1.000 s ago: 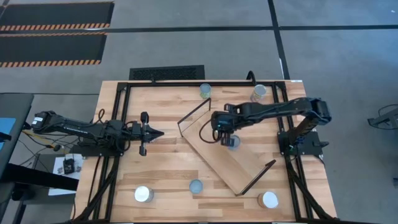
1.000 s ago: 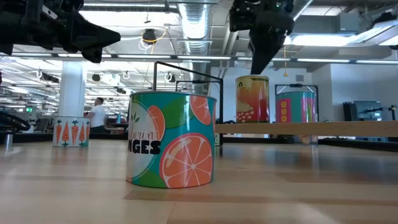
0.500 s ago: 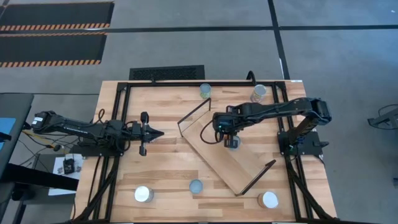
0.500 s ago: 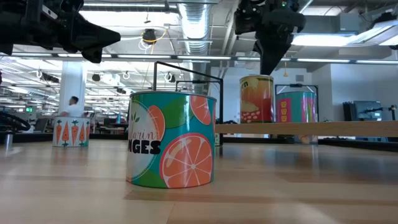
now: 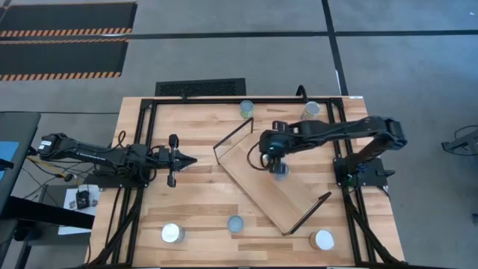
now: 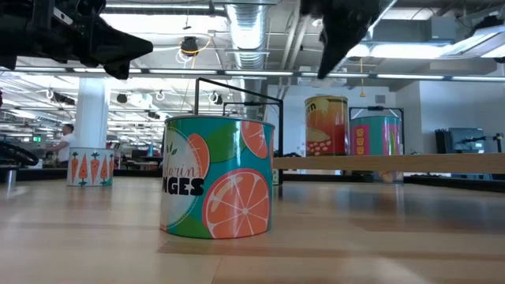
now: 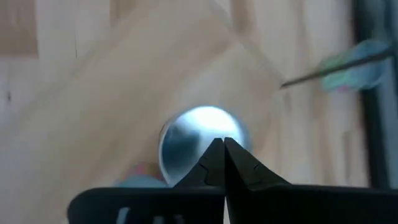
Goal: Pick and place cans onto a shelf
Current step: Put the top large canned peaches on the shelf, then adjust the small canned corn on the shelf
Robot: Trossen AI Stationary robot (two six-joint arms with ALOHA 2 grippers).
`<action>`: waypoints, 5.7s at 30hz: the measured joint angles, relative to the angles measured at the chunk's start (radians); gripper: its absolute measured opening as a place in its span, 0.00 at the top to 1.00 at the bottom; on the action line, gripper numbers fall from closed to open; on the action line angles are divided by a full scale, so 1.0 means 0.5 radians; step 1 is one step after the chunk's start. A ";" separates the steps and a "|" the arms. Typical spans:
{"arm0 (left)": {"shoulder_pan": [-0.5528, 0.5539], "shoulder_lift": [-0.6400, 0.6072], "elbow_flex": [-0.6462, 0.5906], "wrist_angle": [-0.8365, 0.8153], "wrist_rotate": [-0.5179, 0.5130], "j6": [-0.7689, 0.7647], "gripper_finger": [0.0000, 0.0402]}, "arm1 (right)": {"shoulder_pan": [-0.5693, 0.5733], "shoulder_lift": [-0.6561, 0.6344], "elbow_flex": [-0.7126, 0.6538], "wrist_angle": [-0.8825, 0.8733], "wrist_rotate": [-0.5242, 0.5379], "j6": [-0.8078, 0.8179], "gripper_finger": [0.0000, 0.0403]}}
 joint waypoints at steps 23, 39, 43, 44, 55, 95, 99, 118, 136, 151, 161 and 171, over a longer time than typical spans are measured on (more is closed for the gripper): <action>0.001 0.001 0.000 -0.005 -0.143 -0.001 1.00 | -0.767 -1.360 -1.240 0.745 0.066 0.007 0.98; 0.001 0.001 0.000 -0.019 -0.150 0.014 1.00 | -1.652 -0.906 -1.345 0.944 0.069 0.149 0.73; 0.001 0.001 0.000 -0.019 -0.150 0.014 1.00 | -1.701 -0.767 -1.345 0.954 0.069 0.156 0.65; 0.001 0.001 0.000 -0.019 -0.150 0.014 1.00 | -1.711 -0.731 -1.345 0.961 0.069 0.154 0.64; 0.001 0.001 0.000 -0.021 -0.150 0.014 1.00 | -1.724 -0.500 -1.336 1.048 0.089 0.106 0.61; 0.001 0.001 0.000 -0.022 -0.157 0.016 1.00 | -0.171 -1.088 -0.958 -0.212 0.055 0.922 0.96; 0.001 0.001 0.000 -0.022 -0.157 0.014 1.00 | 0.288 -1.005 -0.806 -0.323 0.055 1.196 0.97; 0.000 0.001 0.000 -0.023 -0.176 0.012 1.00 | 0.923 -0.414 -0.435 -0.497 -0.015 1.659 0.95; 0.001 0.000 0.000 -0.033 -0.204 0.002 1.00 | 0.803 -0.323 -0.427 -0.360 -0.322 1.636 0.89; 0.001 0.000 0.000 -0.034 -0.203 0.004 1.00 | 0.803 -0.323 -0.426 -0.337 -0.366 1.619 0.86; 0.001 0.000 0.000 -0.034 -0.203 0.006 1.00 | 0.803 -0.323 -0.426 -0.338 -0.368 1.609 0.76; 0.000 0.000 0.000 -0.034 -0.202 0.014 1.00 | 0.716 -0.324 -0.289 -0.293 -0.276 1.328 0.79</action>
